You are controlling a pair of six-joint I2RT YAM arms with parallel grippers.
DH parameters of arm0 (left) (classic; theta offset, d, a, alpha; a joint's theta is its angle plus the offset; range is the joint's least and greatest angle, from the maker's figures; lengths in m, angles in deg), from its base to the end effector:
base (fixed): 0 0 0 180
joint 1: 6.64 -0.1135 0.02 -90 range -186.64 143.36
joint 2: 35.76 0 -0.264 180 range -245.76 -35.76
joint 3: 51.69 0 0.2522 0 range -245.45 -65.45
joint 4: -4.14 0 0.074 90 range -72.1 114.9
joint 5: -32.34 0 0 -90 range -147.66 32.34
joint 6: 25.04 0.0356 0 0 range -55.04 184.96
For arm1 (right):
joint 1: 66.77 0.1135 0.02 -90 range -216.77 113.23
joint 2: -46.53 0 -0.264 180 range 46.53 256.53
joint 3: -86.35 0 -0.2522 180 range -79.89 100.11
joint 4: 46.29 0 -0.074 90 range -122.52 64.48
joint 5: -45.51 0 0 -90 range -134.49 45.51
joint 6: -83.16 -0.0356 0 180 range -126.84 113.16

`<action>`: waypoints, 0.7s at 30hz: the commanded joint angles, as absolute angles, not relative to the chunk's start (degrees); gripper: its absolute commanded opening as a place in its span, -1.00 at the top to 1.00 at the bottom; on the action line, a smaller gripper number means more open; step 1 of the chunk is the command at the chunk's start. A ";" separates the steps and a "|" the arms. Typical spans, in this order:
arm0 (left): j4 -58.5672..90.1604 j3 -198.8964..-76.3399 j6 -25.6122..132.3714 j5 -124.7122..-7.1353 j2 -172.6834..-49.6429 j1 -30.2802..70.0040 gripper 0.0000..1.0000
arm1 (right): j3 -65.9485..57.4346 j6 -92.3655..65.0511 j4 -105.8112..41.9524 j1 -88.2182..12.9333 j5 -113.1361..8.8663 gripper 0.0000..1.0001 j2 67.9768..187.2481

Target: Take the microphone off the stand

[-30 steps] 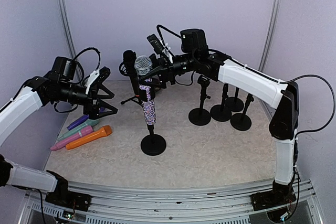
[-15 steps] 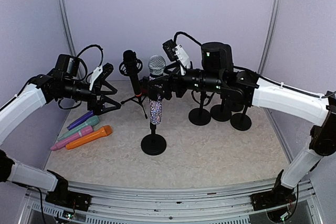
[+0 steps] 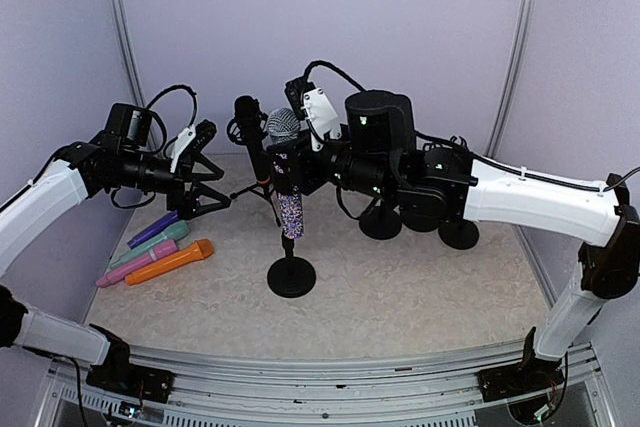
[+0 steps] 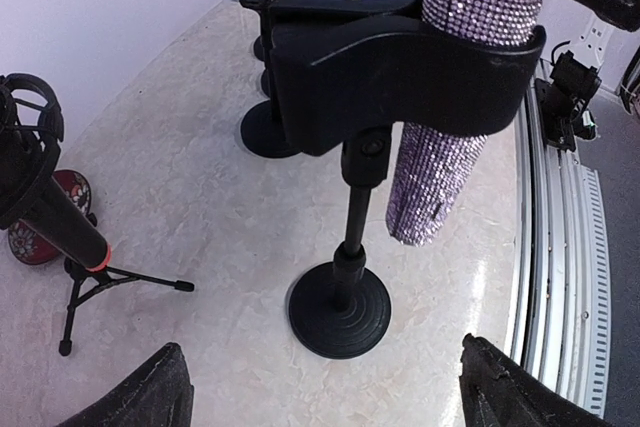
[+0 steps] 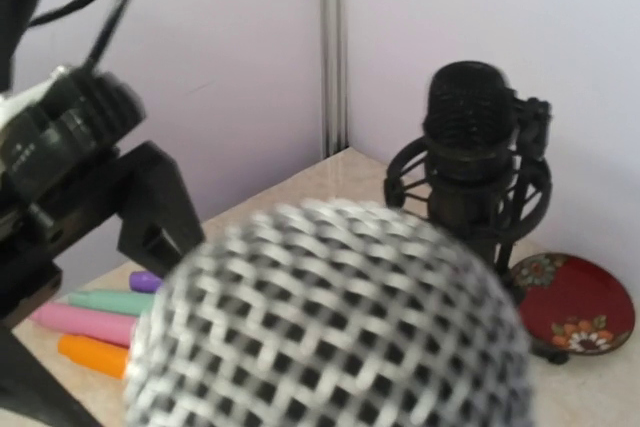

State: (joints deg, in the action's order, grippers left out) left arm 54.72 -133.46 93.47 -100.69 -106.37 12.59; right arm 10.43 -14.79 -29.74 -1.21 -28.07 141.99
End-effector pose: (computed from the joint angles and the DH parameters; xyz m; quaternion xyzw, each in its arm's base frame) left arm 0.2347 -0.1076 0.3478 0.4837 0.7058 -0.2984 0.4230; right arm 0.1753 0.3614 0.3992 -0.2776 0.6994 0.3025 0.5851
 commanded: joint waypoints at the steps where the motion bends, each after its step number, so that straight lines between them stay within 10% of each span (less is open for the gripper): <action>1: 53.78 -135.84 92.98 -100.75 -106.31 13.12 -0.80 | 10.95 -11.99 -30.70 -0.82 -26.27 0.72 141.42; 21: 59.03 -144.56 102.64 -105.12 -113.36 16.74 -0.97 | 13.58 -4.30 -38.67 -16.39 -87.97 1.00 141.21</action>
